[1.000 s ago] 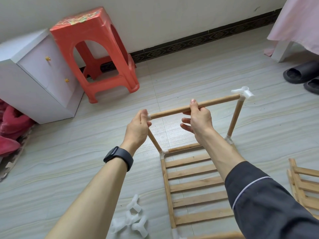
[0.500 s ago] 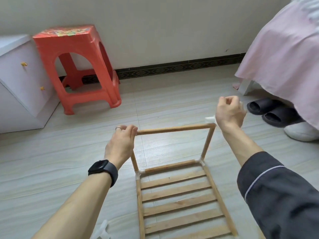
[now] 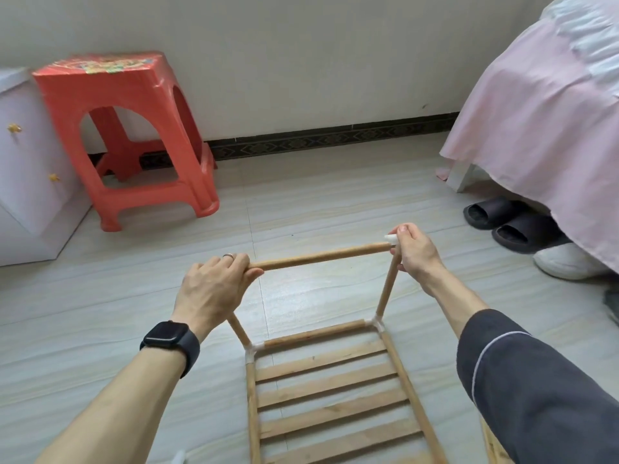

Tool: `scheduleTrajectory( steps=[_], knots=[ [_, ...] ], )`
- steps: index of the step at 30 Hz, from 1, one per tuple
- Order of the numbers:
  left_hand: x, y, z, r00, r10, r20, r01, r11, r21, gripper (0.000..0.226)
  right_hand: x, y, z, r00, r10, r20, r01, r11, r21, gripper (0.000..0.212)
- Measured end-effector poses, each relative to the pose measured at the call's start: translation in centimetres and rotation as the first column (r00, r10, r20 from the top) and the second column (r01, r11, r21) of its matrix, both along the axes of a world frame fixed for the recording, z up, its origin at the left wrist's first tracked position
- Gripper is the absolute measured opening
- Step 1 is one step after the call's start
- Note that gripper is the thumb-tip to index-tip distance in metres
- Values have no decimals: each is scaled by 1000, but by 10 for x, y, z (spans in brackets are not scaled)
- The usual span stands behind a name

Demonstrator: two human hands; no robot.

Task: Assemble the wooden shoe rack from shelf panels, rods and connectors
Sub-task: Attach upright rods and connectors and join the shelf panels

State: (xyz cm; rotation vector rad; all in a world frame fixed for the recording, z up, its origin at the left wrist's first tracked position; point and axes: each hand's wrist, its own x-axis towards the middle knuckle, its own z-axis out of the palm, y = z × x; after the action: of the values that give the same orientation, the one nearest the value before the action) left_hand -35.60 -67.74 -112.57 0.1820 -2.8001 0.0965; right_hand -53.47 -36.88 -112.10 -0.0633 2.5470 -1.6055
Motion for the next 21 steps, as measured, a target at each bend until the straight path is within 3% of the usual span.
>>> scheduleTrajectory(
  steps=[5, 21],
  knots=[
    [-14, 7, 3, 993, 96, 66, -97, 995, 8, 51, -1, -7, -3, 999, -25, -32, 25, 1000, -9, 35],
    [-13, 7, 2, 993, 66, 101, -66, 998, -6, 51, -6, -5, -9, 997, -53, -53, 50, 997, -51, 35]
  ],
)
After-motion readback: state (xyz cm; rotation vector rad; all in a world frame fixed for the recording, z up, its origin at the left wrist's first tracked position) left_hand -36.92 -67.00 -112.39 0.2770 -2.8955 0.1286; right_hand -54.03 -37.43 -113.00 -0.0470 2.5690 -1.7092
